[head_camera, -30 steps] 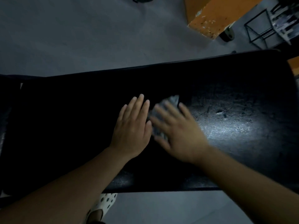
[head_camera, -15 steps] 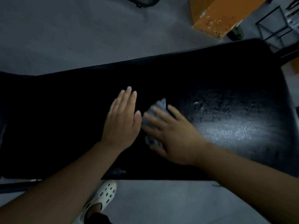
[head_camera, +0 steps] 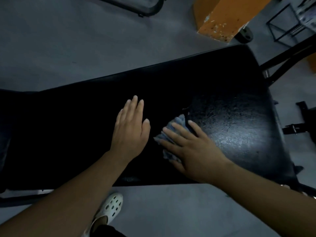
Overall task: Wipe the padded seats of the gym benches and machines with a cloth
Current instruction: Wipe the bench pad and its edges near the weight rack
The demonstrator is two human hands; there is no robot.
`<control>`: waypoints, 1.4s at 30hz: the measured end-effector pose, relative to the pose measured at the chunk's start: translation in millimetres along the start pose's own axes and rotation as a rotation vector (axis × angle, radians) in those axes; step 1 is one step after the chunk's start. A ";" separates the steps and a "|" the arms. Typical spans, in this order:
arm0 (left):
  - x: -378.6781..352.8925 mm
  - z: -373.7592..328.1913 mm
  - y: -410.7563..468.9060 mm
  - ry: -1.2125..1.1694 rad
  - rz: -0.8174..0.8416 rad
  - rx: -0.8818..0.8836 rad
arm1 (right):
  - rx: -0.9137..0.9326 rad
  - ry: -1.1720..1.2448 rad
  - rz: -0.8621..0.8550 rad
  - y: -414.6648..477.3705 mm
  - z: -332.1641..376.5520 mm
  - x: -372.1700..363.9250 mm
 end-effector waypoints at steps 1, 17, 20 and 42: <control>-0.8 -7.8 1.0 0.000 0.009 -0.011 | -0.019 -0.020 0.010 -6.2 -19.2 3.5; -12.6 -80.8 15.5 0.045 0.072 -0.112 | -0.451 -0.045 -0.067 -42.2 -134.0 26.4; -13.4 -96.4 13.6 0.060 0.070 -0.137 | -0.680 0.027 -0.060 -15.8 -189.8 34.8; -3.9 -219.5 0.0 0.147 0.223 -0.453 | -1.189 0.327 -0.173 -113.2 -143.9 13.3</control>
Point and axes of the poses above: each hand's wrist, its own y-axis towards the middle knuckle, its own x-axis out of the back of the hand, z = x × y, the point moved 5 cm from there along y, towards the middle knuckle, and after that the axes turned 2 degrees about -y, right-handed, at the moved point
